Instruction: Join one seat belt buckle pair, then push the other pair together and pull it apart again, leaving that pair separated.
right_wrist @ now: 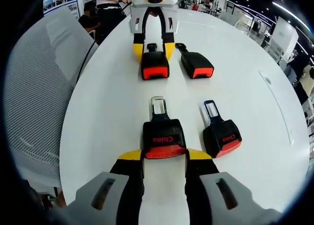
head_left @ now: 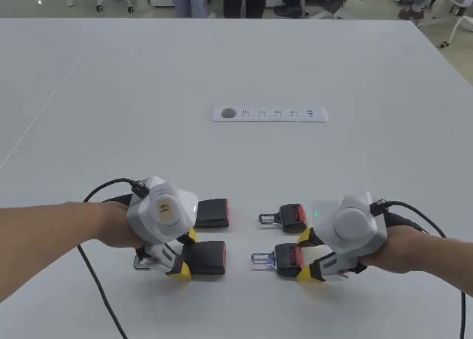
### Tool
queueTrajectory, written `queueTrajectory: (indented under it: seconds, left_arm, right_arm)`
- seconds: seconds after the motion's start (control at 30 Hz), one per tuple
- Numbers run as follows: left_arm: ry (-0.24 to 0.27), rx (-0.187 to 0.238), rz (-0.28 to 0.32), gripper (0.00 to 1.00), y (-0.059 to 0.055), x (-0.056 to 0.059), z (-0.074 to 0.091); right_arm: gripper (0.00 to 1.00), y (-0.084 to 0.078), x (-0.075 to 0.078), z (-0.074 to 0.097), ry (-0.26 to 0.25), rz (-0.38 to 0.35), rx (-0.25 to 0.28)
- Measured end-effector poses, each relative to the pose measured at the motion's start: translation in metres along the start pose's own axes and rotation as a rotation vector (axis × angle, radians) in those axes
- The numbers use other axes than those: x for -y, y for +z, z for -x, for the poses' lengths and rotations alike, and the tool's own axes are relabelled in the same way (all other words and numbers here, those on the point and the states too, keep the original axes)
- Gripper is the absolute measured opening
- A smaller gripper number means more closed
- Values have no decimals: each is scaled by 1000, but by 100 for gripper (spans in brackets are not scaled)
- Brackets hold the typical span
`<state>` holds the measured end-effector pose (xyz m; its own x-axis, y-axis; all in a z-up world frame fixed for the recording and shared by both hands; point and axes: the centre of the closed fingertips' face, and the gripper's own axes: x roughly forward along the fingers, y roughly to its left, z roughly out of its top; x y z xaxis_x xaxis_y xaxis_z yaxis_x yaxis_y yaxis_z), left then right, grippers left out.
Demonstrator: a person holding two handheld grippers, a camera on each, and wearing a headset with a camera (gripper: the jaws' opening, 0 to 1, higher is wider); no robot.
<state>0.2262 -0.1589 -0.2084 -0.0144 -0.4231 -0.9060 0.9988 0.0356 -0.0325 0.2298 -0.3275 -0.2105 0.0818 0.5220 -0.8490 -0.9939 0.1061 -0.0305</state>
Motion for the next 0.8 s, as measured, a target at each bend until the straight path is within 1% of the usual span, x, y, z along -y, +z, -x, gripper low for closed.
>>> queueTrajectory:
  seconds: [0.07,0.47,0.7,0.8]
  left_arm:
    - [0,1,0,32,0,0,0]
    - [-1,-3,-12,32,1,-1,0]
    - [-1,-3,-12,33,1,-1,0]
    - [-1,-4,-12,33,1,0,0]
  right_arm:
    - [30,-1,-1,2,-1,0,-2]
    - [30,-15,3,9,-5,-7,-14]
    - [30,-22,3,13,-5,-9,-15]
    - [31,-23,3,13,-6,-7,-15]
